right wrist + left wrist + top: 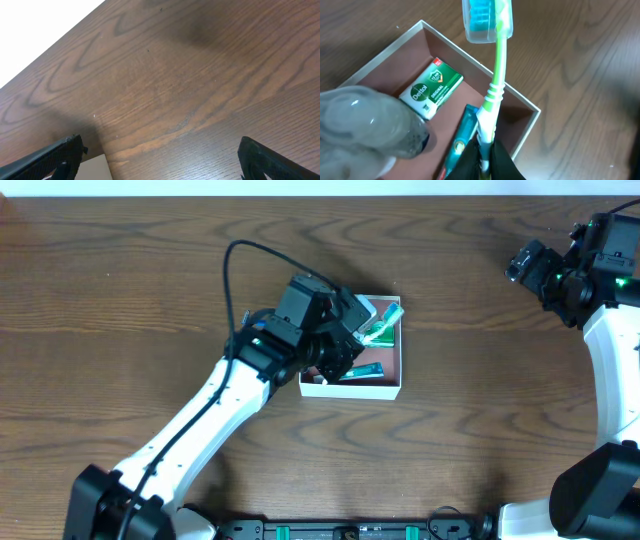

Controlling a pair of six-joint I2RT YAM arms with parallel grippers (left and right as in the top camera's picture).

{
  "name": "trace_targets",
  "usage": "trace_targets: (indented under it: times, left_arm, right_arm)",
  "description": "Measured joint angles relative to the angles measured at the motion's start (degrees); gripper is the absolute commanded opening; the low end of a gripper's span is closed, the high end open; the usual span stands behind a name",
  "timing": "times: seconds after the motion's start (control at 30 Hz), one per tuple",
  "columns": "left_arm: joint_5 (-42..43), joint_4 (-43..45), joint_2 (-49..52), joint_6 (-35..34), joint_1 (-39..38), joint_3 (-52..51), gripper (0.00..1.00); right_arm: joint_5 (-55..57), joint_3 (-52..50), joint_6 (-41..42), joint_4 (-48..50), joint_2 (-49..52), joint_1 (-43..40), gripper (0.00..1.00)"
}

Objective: Pack container
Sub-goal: 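Carry the toothbrush into the box and release it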

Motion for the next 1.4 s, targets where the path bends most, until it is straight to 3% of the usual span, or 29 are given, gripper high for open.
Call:
trace_targets:
  times: [0.33, 0.7, 0.77, 0.87, 1.13, 1.23, 1.4]
  left_arm:
    - [-4.22, 2.54, 4.74, 11.28, 0.02, 0.0, 0.06]
    - [-10.38, -4.28, 5.4, 34.93, 0.0, 0.0, 0.07]
    - [-10.67, -4.28, 5.4, 36.98, 0.0, 0.0, 0.34]
    - [-10.93, -4.31, 5.4, 38.34, -0.09, 0.0, 0.61]
    - [-10.95, -3.26, 5.4, 39.58, -0.9, 0.0, 0.64]
    - [-10.97, -1.51, 5.4, 39.08, -1.77, 0.0, 0.71]
    - [-10.97, 0.7, 3.87, 31.61, -2.56, 0.0, 0.79]
  right_arm:
    - [0.0, 0.0, 0.0, 0.0, 0.0, 0.0, 0.99]
    - [0.0, 0.0, 0.0, 0.0, 0.0, 0.0, 0.99]
    - [0.0, 0.0, 0.0, 0.0, 0.0, 0.0, 0.99]
    - [0.0, 0.0, 0.0, 0.0, 0.0, 0.0, 0.99]
    - [0.0, 0.0, 0.0, 0.0, 0.0, 0.0, 0.99]
    - [0.0, 0.0, 0.0, 0.0, 0.0, 0.0, 0.99]
    - [0.0, 0.0, 0.0, 0.0, 0.0, 0.0, 0.99]
